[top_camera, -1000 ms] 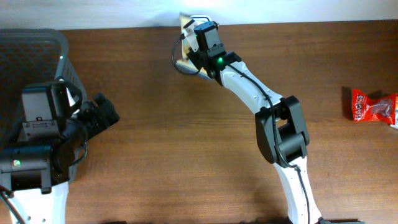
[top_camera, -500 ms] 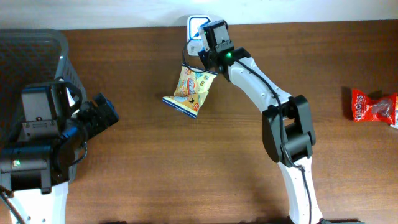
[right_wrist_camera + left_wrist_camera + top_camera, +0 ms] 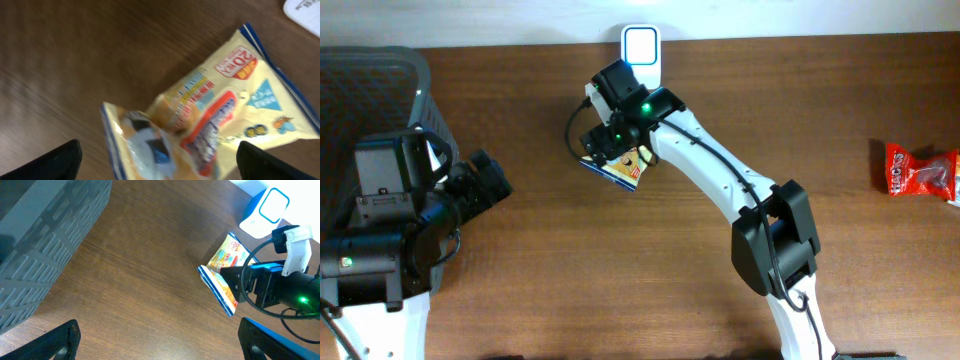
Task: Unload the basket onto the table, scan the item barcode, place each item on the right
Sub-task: 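Hold yellow bag in front of the white scanner with right gripper, then carry yellow bag right and drop it beside the red bag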
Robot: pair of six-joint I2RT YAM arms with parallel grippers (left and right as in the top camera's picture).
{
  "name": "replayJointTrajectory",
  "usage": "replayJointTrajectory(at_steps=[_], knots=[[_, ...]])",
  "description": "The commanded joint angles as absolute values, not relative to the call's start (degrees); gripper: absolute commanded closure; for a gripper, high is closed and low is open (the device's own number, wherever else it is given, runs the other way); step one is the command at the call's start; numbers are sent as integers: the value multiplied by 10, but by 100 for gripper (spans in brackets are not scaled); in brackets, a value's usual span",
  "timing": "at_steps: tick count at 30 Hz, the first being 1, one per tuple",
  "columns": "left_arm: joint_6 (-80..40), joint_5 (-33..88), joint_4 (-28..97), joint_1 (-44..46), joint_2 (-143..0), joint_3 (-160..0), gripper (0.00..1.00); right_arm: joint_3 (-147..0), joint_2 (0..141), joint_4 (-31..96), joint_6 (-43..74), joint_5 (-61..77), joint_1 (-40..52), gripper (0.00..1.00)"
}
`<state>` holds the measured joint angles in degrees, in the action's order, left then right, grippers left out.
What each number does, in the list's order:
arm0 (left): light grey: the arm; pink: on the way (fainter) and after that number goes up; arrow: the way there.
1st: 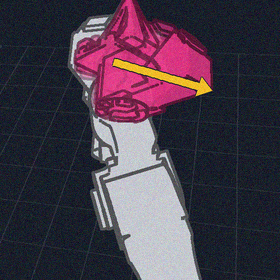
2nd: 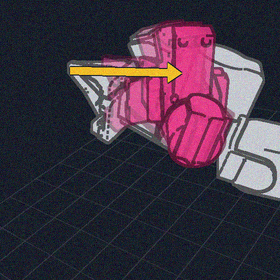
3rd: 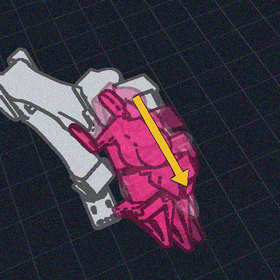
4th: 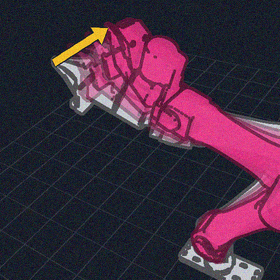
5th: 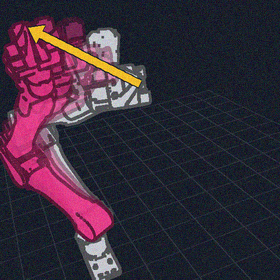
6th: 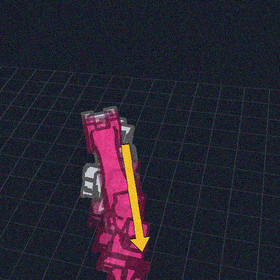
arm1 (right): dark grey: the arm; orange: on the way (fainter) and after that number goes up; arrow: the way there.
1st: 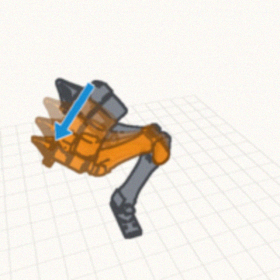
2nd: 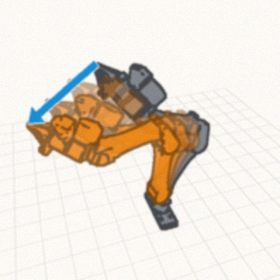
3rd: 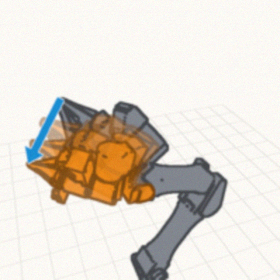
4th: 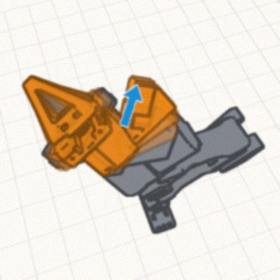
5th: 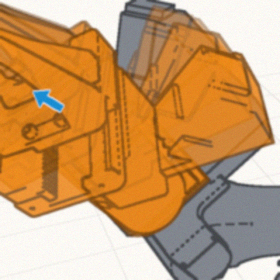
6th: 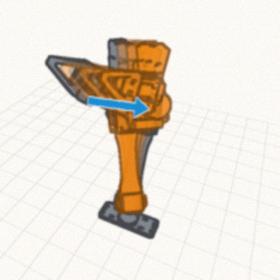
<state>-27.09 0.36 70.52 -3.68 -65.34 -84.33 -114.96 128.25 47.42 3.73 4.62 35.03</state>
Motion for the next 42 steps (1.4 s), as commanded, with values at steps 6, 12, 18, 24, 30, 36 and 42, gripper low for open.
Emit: replayJointTrajectory(at_steps=[6, 12, 18, 24, 30, 36, 42], knots=[[-276, -3, 704, -40, -649, -851, 1, -1145, 1355, 463, 177, 1, 348, 10], [-276, -3, 704, -40, -649, -851, 1, -1145, 1380, 508, 205, -48, 345, 79], [-276, -3, 705, -40, -649, -851, 1, -1145, 1374, 583, 204, -155, 306, 96], [-276, -3, 708, -40, -649, -851, 1, -1146, 1352, 666, 204, -266, 215, 96], [-276, -3, 708, -40, -649, -851, 1, -1146, 1308, 685, 204, -266, 107, 96], [-276, -3, 708, -40, -649, -851, 1, -1146, 1305, 699, 195, -266, -31, 96], [-276, -3, 708, -40, -649, -851, 1, -1147, 1297, 714, 168, -262, -116, 86]])
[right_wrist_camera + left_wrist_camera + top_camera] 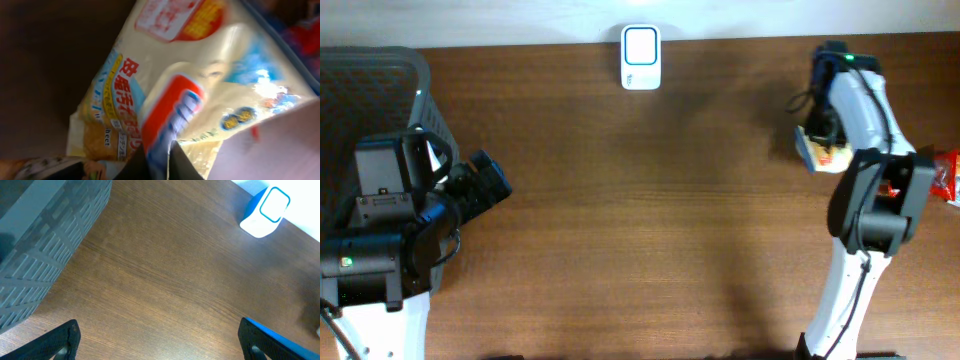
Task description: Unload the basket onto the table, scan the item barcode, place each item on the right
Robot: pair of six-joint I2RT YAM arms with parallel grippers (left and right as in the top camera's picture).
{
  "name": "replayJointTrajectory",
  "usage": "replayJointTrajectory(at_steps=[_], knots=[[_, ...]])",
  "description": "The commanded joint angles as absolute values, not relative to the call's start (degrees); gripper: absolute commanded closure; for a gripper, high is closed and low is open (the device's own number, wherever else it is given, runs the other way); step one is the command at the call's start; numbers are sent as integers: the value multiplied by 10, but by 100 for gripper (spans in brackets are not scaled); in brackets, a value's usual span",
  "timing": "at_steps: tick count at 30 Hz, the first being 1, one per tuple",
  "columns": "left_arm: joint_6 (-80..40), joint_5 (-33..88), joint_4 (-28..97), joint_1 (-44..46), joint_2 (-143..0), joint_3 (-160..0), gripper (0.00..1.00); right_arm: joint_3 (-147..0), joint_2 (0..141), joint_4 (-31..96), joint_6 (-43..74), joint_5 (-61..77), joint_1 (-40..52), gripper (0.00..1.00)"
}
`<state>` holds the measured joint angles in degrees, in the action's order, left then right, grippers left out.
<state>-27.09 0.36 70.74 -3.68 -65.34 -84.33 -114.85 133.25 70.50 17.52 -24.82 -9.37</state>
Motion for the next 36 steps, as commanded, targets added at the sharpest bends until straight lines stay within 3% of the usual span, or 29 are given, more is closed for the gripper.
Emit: replayJointTrajectory(at_steps=[1, 2, 3, 4, 5, 19, 31, 36], knots=[[-276, -3, 708, -40, -649, -851, 1, -1147, 1290, 716, 168, -262, -126, 82], [-276, -3, 708, -40, -649, -851, 1, -1148, 1280, 716, 168, -260, -136, 73], [-276, -3, 708, -40, -649, -851, 1, -1148, 1272, 716, 168, -256, -142, 48], [-276, -3, 708, -40, -649, -851, 1, -1149, 1263, 716, 168, -248, -147, 8], [-276, -3, 708, -40, -649, -851, 1, -1151, 1254, 716, 168, -241, -150, 1], [-276, -3, 708, -40, -649, -851, 1, -1126, 930, 765, 170, -25, -146, 1], [-276, -3, 708, -40, -649, -851, 1, -664, 486, 582, 205, 49, -36, 1], [-276, -3, 708, -40, -649, -851, 1, -575, 378, 619, 204, 69, -33, 1]])
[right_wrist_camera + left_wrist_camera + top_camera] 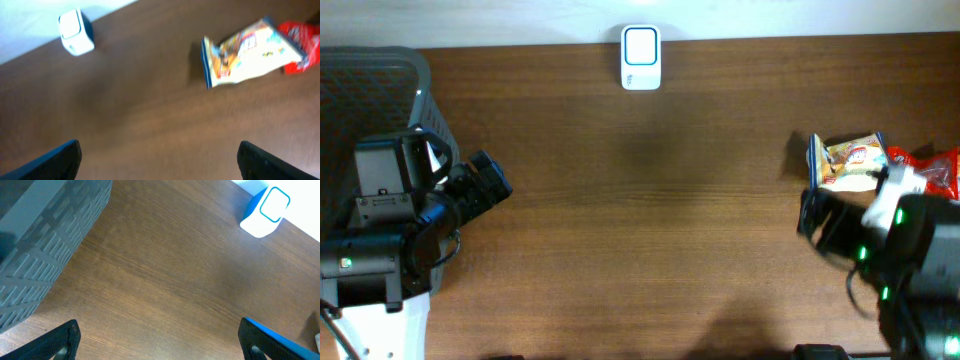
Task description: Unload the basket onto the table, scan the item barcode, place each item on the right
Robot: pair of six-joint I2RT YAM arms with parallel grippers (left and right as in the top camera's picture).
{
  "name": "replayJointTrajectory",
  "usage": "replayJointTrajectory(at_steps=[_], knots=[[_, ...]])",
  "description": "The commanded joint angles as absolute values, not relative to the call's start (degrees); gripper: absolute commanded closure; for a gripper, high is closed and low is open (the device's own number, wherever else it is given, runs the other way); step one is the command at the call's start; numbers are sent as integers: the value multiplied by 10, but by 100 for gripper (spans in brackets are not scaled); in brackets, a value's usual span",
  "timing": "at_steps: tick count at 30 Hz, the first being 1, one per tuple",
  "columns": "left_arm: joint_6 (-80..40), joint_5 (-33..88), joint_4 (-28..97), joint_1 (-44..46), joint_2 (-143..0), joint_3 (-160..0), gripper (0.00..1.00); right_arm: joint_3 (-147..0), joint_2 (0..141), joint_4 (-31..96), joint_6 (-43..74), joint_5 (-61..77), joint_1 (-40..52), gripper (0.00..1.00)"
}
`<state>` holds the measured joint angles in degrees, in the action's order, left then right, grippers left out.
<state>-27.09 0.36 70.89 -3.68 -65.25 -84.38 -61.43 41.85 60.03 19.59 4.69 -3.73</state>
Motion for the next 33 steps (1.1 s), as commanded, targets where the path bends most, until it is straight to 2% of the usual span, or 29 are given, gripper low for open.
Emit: replayJointTrajectory(at_steps=[1, 6, 13, 20, 26, 33], knots=[[-276, -3, 708, -40, -649, -851, 1, -567, 364, 639, 205, 75, -33, 2], [-276, -3, 708, -40, -649, -851, 1, -564, 354, 715, 204, 78, -33, 2], [-276, -3, 708, -40, -649, -851, 1, -564, 354, 719, 203, 69, -33, 1], [-276, -3, 708, -40, -649, -851, 1, -535, 353, 674, 107, 74, -31, 1], [-276, -3, 708, -40, -649, -851, 1, -425, 317, 513, 74, 107, 16, 2], [-276, -3, 708, -40, -649, -851, 1, -238, 170, 301, 34, 139, 25, 2]])
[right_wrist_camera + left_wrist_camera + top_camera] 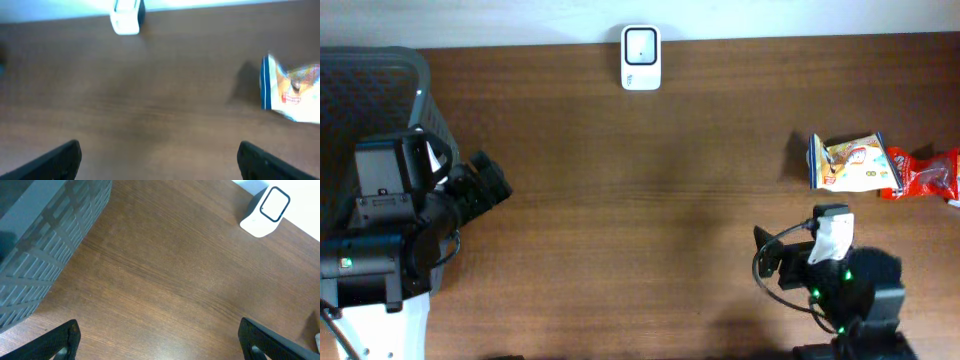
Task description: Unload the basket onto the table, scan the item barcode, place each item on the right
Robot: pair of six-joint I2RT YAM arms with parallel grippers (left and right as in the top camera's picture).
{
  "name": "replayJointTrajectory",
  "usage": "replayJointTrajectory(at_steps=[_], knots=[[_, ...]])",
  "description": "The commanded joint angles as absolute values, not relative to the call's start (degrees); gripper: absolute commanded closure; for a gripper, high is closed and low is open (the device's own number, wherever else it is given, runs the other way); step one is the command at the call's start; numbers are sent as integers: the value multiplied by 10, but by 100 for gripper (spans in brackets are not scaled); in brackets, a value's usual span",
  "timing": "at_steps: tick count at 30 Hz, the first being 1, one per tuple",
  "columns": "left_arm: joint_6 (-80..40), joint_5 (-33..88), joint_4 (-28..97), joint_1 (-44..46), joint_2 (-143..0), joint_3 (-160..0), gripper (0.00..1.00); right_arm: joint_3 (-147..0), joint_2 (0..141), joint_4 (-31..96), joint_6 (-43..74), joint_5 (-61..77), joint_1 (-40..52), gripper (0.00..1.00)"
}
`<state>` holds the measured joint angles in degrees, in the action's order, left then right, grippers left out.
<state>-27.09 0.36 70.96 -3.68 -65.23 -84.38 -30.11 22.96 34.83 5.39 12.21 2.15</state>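
The white scanner (641, 44) stands at the table's far edge, also in the left wrist view (264, 211) and the right wrist view (127, 15). The yellow snack packet (847, 162) lies on the table at the right, and its blue-edged end shows at the right wrist view's side (292, 92). My right gripper (775, 265) is open and empty near the front edge, well short of the packet (159, 160). At the left by the basket, my left gripper (485, 190) is also open over bare wood (160, 340).
A grey basket (370, 100) fills the far left corner; its ribbed wall (45, 235) is close to the left arm. A red packet (920, 172) lies touching the yellow one at the right edge.
My right arm has drawn back from beside the yellow packet to the table's front edge. The packet lies where it was. The scanner's ring, blue before, now looks dark. The left arm is unchanged.
My right gripper was at the yellow packet just in front of the scanner. Then packet and gripper were at the far right by the red packet. Then the packet lay there alone with the gripper open nearby, and now the arm is farther back.
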Motion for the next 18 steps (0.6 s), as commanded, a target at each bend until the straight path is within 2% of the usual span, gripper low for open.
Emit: replayJointTrajectory(at_steps=[1, 9, 18], knots=[[-276, -3, 708, -40, -649, -851, 1, -215, 149, 275, 34, 139, 25, 2], [-276, -3, 708, -40, -649, -851, 1, -62, 11, 110, 34, 129, 21, 1], [-276, -3, 708, -40, -649, -851, 1, -15, 2, 28, 34, 113, -5, 1]])
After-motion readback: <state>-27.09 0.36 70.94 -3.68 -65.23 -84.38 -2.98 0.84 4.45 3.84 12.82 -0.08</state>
